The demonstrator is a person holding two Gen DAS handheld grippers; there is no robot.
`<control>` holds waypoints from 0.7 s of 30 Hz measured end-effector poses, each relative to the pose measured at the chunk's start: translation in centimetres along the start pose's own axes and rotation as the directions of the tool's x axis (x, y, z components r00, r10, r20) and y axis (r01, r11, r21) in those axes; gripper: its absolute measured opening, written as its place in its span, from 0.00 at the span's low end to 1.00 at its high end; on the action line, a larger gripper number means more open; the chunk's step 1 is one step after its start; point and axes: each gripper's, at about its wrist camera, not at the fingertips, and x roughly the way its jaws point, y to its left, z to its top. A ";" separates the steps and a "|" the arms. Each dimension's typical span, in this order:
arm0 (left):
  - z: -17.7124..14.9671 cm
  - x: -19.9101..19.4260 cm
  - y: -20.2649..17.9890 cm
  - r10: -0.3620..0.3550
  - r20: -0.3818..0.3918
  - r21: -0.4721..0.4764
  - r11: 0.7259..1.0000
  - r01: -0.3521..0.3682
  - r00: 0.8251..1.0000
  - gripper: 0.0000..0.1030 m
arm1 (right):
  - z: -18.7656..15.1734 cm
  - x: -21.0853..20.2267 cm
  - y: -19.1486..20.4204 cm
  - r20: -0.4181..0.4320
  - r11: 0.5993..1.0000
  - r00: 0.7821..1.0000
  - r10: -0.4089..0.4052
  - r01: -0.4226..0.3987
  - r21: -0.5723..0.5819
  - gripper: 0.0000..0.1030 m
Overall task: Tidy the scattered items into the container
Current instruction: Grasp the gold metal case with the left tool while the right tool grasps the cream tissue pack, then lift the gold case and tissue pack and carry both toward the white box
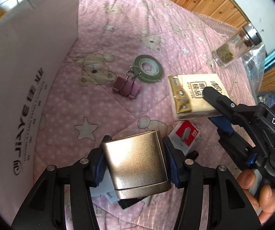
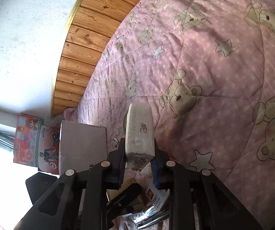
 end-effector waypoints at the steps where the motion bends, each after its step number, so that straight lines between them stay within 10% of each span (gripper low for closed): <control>1: -0.1 -0.5 0.0 0.001 0.009 0.000 1.000 -0.001 1.000 0.54 | -0.1 -0.5 0.3 0.009 1.000 1.000 0.005 -0.005 -0.007 0.23; 21: -6.6 -8.8 1.4 -0.037 0.096 0.007 0.999 0.037 0.995 0.53 | -8.7 -4.7 2.5 -0.010 0.995 1.000 -0.008 0.007 -0.103 0.23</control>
